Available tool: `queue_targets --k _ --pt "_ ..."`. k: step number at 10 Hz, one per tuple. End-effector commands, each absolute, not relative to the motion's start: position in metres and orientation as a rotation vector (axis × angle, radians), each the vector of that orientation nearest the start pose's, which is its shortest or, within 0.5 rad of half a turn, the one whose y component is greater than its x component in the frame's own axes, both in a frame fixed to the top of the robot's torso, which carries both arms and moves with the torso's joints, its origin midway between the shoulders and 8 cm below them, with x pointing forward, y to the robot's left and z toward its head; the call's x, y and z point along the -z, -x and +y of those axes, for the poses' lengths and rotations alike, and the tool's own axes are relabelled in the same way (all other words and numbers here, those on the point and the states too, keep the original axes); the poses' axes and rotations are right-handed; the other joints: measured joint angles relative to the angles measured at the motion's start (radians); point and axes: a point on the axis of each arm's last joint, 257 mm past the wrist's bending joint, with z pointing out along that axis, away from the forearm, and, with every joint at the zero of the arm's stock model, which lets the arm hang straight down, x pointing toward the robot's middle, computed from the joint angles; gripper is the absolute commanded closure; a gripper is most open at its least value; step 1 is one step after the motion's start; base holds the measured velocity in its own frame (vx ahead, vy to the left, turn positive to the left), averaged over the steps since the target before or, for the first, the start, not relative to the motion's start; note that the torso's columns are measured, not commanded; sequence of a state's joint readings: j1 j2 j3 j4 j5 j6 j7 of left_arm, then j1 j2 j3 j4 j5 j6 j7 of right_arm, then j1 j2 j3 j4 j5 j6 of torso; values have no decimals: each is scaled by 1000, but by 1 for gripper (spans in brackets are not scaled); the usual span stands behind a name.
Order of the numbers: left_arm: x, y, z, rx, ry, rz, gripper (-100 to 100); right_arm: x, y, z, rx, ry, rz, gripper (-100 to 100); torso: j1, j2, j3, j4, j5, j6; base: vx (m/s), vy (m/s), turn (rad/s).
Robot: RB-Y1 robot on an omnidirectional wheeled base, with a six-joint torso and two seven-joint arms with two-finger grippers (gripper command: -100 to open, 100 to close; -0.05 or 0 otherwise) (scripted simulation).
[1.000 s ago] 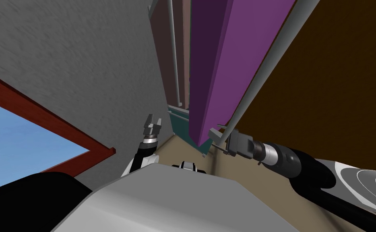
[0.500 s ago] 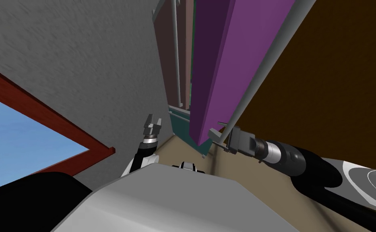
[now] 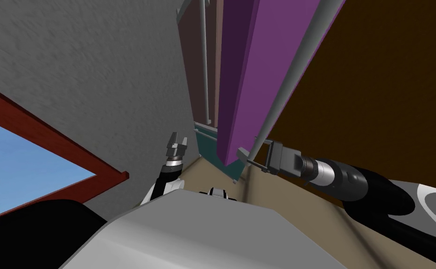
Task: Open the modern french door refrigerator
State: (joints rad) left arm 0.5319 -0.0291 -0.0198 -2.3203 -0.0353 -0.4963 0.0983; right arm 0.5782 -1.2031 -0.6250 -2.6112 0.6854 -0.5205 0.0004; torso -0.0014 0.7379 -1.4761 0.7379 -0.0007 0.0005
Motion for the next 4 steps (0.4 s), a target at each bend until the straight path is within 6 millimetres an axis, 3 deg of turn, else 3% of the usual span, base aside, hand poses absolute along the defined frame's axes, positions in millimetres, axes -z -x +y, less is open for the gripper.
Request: queue_targets --k 1,4 --pt "-32 -335 274 1380 689 576 0 -60 -272 -131 -317 1233 1070 0 1 0 0 0 0 0 0 0 0" --pt "-32 -335 274 1380 689 576 0 -60 -272 -131 -317 1233 1070 0 2 0 0 0 1 0 0 0 0"
